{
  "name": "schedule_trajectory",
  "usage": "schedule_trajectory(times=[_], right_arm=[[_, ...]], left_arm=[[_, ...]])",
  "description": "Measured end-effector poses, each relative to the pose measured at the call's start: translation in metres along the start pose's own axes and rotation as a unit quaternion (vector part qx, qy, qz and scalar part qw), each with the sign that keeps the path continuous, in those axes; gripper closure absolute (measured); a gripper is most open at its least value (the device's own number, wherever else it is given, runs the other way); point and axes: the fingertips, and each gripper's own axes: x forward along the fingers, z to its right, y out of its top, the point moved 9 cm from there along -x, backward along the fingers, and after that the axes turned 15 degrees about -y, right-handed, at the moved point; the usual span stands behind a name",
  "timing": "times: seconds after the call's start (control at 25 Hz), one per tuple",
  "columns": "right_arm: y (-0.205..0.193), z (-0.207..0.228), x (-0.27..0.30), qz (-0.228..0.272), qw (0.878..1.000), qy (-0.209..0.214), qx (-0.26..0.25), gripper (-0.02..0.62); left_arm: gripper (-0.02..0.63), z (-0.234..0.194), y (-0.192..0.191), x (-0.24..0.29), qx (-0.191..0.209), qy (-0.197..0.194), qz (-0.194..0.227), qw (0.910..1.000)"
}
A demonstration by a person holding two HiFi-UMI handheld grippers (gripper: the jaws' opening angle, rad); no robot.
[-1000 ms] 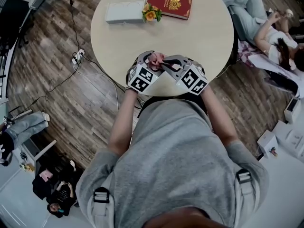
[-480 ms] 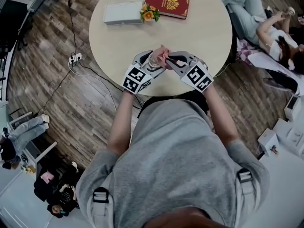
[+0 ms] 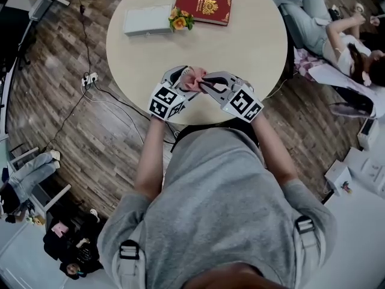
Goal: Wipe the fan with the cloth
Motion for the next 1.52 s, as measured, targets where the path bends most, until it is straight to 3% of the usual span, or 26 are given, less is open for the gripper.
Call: schedule_trajectory(times=[0.36, 0.64, 0.92, 1.28, 1.52], right_arm=[[-0.006, 0.025, -0.009, 0.008, 0.999, -0.038, 0.019, 0.568], [-0.013, 0.016, -0.011, -0.003, 1.0, -0.016, 0.01, 0.568], [-0.002, 0.006, -0.011, 0.017, 1.0, 0.023, 0.011, 0.568], [0.01, 0.016, -0.014, 0.054, 0.997, 0.027, 0.057, 0.568], [0.007, 0.026, -0.012, 0.064, 0.996, 0.007, 0.066, 0.568]], left_arm=[[0.23, 0.014, 0.008, 0.001, 0.001, -0.043, 0.04, 0.9983], [0.23, 0.013, 0.004, -0.012, -0.029, -0.057, 0.09, 0.9939], [0.23, 0.008, 0.001, -0.012, -0.035, -0.046, 0.068, 0.996], [0.23, 0.011, 0.007, -0.015, -0.036, -0.096, 0.092, 0.9905], [0.23, 0.026, 0.008, -0.017, -0.016, -0.158, 0.1, 0.9823]])
